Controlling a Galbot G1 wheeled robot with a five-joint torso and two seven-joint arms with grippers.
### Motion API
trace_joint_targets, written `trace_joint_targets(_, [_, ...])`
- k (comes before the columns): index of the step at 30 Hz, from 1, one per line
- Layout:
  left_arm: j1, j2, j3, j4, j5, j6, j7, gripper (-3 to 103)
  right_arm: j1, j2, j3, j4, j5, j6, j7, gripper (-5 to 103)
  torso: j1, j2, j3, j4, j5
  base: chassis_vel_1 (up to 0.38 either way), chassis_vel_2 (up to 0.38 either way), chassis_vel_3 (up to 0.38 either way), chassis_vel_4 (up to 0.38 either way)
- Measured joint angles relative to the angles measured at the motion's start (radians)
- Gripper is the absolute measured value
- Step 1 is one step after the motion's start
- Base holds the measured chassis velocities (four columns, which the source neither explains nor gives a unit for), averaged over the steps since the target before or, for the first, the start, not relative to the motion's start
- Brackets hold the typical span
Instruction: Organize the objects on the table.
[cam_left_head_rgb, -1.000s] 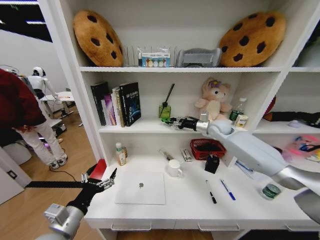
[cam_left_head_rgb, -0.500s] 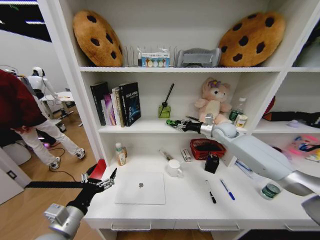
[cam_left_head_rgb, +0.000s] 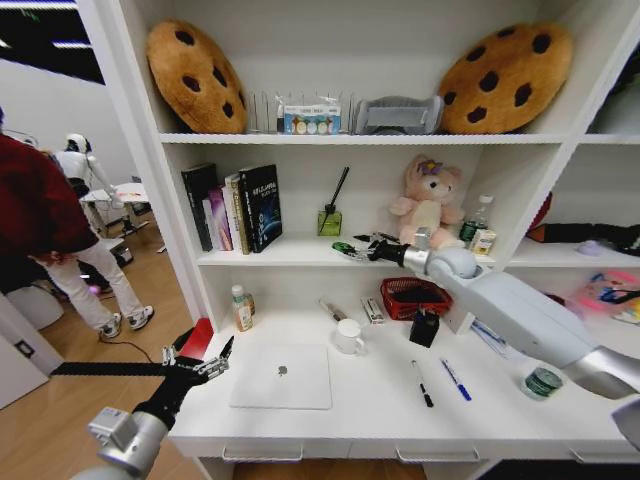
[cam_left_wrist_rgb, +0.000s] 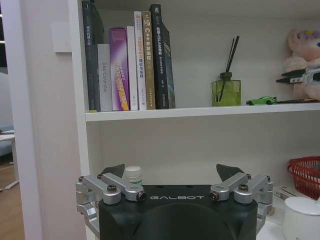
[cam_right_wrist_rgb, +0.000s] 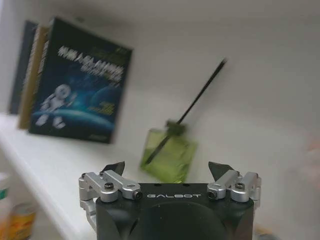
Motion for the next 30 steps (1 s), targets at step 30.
trace_joint_targets(30, [0.000,0.000,0.000,0.000,0.000,0.000,0.000,100,-1.725,0.363,1.292,0.714,-0.340,0.107,0.400,100,0.000,0.000,0.000,0.0002,-0.0004,0.000,0.000,0.000,0.000])
